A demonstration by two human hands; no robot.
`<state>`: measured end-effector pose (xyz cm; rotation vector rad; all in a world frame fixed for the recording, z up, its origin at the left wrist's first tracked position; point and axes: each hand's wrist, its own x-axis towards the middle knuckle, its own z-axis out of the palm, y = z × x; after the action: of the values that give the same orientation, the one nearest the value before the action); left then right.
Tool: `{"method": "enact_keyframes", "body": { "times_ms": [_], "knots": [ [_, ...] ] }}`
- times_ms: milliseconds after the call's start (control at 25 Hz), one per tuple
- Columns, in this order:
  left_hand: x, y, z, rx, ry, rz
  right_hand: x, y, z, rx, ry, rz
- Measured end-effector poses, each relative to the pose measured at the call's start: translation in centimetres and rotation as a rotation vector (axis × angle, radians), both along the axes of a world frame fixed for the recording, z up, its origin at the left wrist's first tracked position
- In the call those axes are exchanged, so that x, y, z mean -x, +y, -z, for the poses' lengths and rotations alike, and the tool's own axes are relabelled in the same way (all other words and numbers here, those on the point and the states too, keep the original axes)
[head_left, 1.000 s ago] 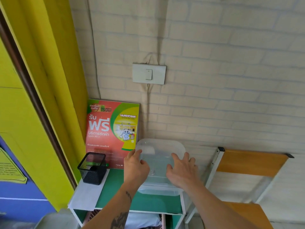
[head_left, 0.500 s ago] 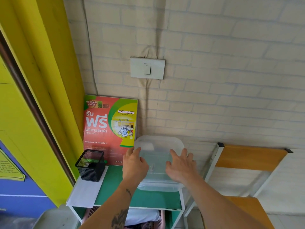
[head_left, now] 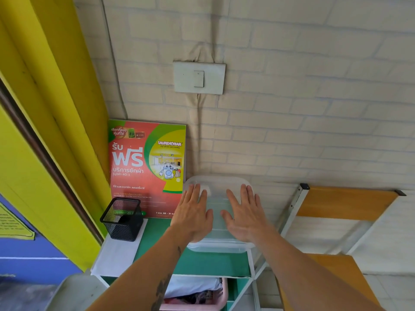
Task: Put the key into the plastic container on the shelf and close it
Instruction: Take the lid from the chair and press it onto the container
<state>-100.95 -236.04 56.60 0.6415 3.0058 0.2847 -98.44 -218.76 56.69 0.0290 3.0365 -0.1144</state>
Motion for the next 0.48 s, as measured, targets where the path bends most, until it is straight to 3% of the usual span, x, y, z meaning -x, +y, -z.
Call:
{"method": "enact_keyframes", "body": {
  "times_ms": [480],
  "knots": [
    [0.19, 0.32, 0.91, 0.026, 0.047, -0.017, 0.12, 0.42, 1.18, -0.037, -0.002, 0.004]
  ]
}}
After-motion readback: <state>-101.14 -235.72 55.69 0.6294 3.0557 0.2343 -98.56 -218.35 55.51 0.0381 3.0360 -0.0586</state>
